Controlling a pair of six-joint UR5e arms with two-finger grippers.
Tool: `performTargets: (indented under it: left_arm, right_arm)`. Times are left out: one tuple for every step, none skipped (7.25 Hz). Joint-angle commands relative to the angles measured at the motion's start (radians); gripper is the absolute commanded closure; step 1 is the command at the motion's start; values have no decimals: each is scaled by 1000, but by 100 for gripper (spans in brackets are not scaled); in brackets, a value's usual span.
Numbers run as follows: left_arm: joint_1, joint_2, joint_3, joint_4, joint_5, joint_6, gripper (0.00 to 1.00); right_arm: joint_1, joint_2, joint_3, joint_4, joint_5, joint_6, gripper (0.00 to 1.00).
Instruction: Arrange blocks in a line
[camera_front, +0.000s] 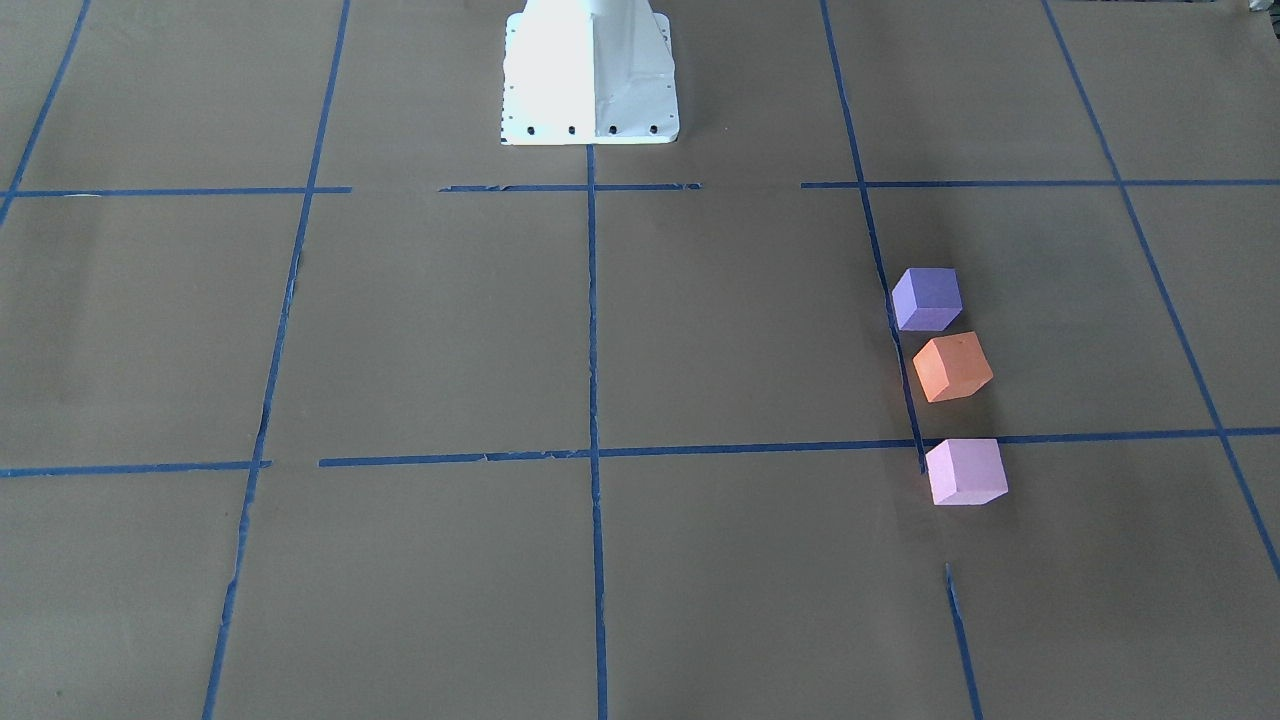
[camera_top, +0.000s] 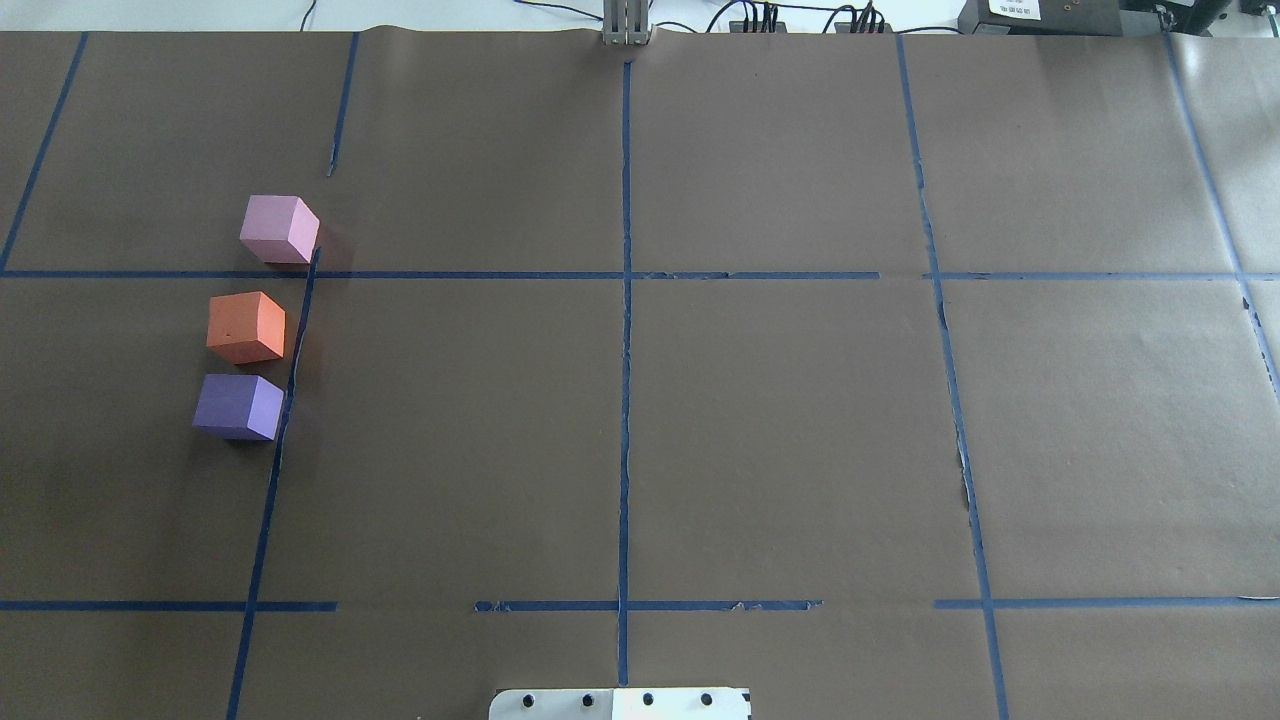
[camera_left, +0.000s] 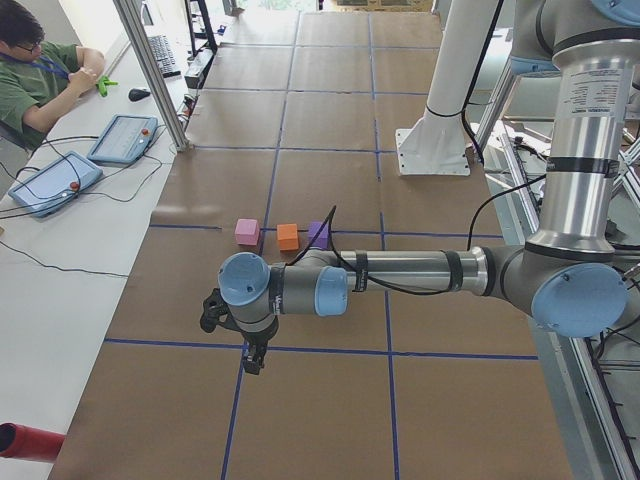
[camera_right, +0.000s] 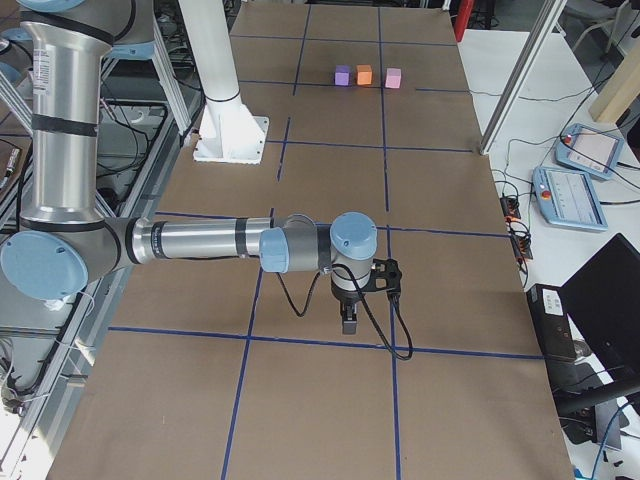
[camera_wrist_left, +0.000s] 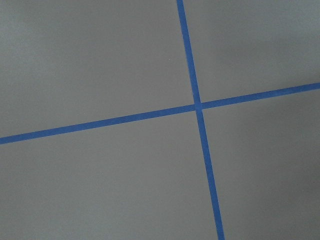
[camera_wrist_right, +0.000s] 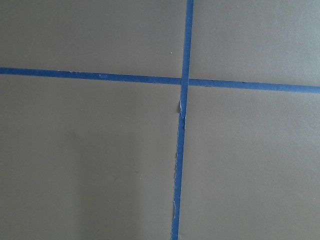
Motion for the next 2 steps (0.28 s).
performTargets:
  left_arm:
    - [-1,0,1,0,0,1,0]
    - [0,0,3,0,2,2,0]
  right_arm:
    - [0,0,0,0,0,0,0]
    - [0,0,0,0,0,0,0]
